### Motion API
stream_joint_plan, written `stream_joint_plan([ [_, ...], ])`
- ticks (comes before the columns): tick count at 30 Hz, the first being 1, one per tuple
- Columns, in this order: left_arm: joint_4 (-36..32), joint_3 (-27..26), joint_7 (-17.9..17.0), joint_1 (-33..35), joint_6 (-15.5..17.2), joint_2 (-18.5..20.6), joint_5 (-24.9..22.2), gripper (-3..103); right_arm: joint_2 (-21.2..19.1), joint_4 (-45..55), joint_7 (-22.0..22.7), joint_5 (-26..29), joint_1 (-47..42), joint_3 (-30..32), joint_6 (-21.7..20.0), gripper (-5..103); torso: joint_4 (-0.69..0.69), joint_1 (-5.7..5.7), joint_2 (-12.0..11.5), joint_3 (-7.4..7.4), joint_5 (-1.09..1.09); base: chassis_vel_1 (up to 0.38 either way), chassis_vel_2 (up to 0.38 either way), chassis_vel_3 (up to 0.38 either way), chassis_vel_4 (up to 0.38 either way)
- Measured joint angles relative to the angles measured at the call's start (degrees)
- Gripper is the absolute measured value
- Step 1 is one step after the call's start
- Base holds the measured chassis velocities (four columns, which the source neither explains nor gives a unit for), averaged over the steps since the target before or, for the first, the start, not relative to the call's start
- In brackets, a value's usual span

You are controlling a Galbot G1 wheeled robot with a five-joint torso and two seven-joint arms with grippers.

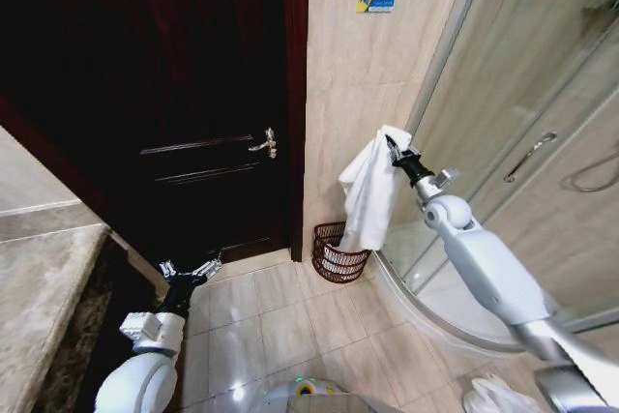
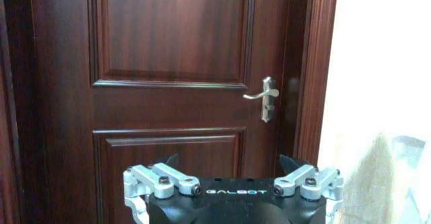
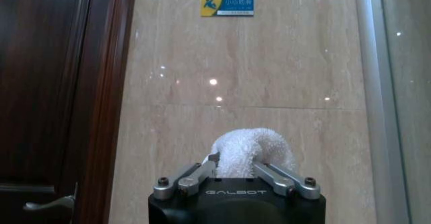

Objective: Discard the used towel into the hamper.

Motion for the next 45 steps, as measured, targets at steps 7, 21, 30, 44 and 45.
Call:
stream_joint_plan([
  [7,0.0,0.0,0.0,0.0,0.0,0.0,0.0,98,0.1,0.7,0.1,-0.3,-1.7,0.8,0.2,9,0.00,0.86,1.8,0.99,0.01,0.000,0.000,0.000,0.000],
  [21,0.0,0.0,0.0,0.0,0.0,0.0,0.0,98,0.0,2.0,2.2,-2.1,-3.7,1.9,1.0,9,0.00,0.91,2.0,1.10,0.01,0.000,0.000,0.000,0.000],
  [30,0.0,0.0,0.0,0.0,0.0,0.0,0.0,98,-0.1,3.3,2.4,-2.2,-5.0,3.2,-0.8,9,0.00,0.71,1.5,0.86,0.01,0.000,0.000,0.000,0.000],
  [44,0.0,0.0,0.0,0.0,0.0,0.0,0.0,98,0.2,3.6,2.2,-2.2,-6.5,4.3,-0.5,9,0.00,0.66,1.4,0.82,0.00,-0.060,0.056,0.050,-0.054],
  [45,0.0,0.0,0.0,0.0,0.0,0.0,0.0,98,0.2,3.6,2.2,-2.2,-6.5,4.3,-0.5,9,0.00,0.66,1.4,0.82,0.00,-0.156,0.151,0.142,-0.135],
])
